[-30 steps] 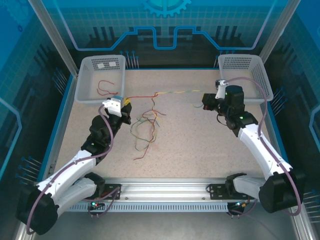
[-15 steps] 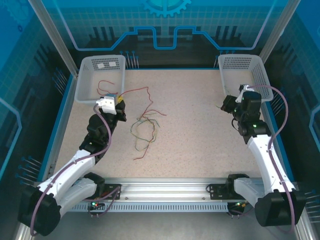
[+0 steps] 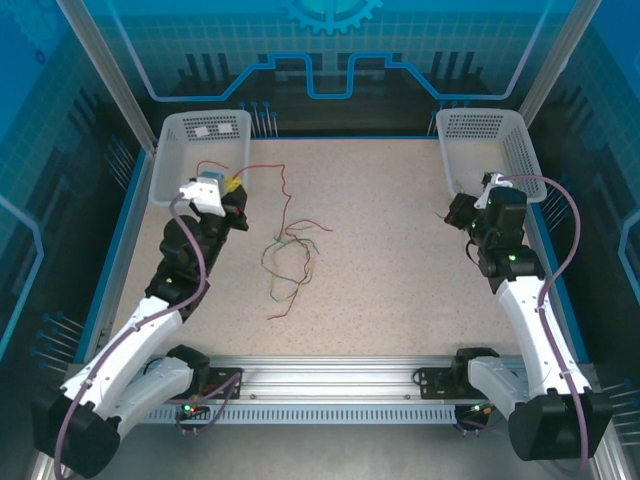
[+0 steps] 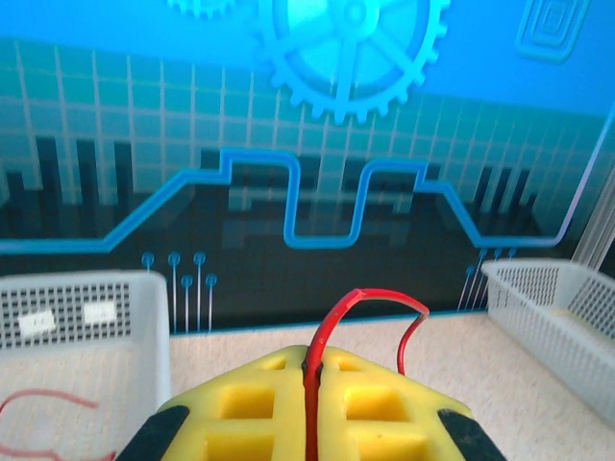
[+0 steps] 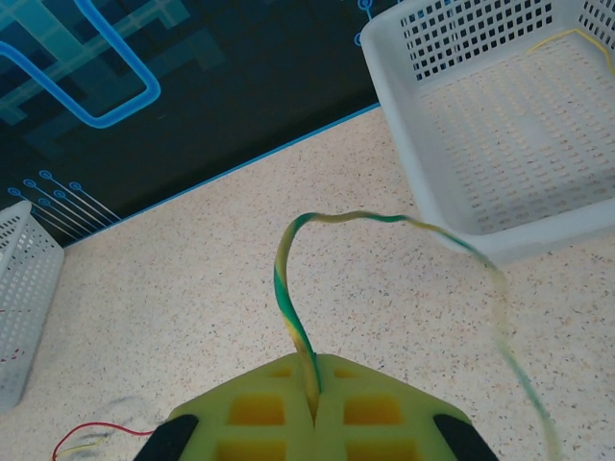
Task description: Untangle the cables
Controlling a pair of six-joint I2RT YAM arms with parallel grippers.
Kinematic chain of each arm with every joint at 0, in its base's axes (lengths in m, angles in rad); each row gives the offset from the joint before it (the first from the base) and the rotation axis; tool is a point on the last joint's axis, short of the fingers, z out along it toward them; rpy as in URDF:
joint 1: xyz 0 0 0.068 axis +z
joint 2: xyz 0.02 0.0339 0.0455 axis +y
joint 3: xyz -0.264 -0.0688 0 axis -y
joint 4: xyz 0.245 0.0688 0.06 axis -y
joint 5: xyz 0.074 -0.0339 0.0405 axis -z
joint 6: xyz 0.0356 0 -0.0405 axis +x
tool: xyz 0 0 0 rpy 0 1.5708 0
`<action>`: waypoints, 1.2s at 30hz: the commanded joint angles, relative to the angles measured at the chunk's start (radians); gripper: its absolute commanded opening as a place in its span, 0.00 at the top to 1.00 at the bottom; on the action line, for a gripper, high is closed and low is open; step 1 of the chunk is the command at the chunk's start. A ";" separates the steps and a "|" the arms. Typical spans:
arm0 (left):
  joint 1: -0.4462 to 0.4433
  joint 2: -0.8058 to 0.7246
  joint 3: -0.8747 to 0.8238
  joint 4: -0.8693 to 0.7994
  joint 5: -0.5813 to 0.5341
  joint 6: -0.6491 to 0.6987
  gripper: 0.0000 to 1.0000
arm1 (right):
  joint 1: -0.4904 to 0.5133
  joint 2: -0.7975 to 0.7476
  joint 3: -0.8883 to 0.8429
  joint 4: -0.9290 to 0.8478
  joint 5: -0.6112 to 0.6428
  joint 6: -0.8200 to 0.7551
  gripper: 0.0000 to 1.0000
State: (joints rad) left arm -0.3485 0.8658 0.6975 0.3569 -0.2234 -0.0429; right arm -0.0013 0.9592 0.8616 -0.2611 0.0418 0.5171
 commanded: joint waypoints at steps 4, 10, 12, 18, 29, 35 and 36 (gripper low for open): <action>0.012 0.001 0.167 -0.126 0.022 0.002 1.00 | -0.015 -0.005 -0.024 0.028 -0.011 0.015 1.00; 0.070 0.078 0.282 -0.221 -0.106 0.060 1.00 | -0.015 -0.008 -0.028 0.031 -0.018 0.021 1.00; 0.121 0.111 0.302 -0.220 -0.114 0.056 1.00 | -0.015 -0.010 -0.032 0.036 -0.020 0.026 1.00; 0.264 0.211 0.335 -0.131 -0.058 0.032 1.00 | -0.015 -0.026 -0.038 0.031 -0.021 0.021 1.00; 0.489 0.508 0.589 -0.164 0.089 -0.038 1.00 | -0.014 -0.071 -0.029 0.003 0.022 -0.003 1.00; 0.560 0.713 0.714 -0.145 0.108 -0.002 1.00 | -0.015 -0.077 -0.031 0.002 0.022 -0.002 1.00; 0.568 0.741 0.727 -0.138 0.121 0.001 1.00 | -0.014 -0.078 -0.029 0.000 0.023 -0.003 1.00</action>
State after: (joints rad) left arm 0.1951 1.5387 1.3842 0.1982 -0.1471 -0.0528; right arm -0.0013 0.8959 0.8310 -0.2481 0.0494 0.5240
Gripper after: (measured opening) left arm 0.080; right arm 0.054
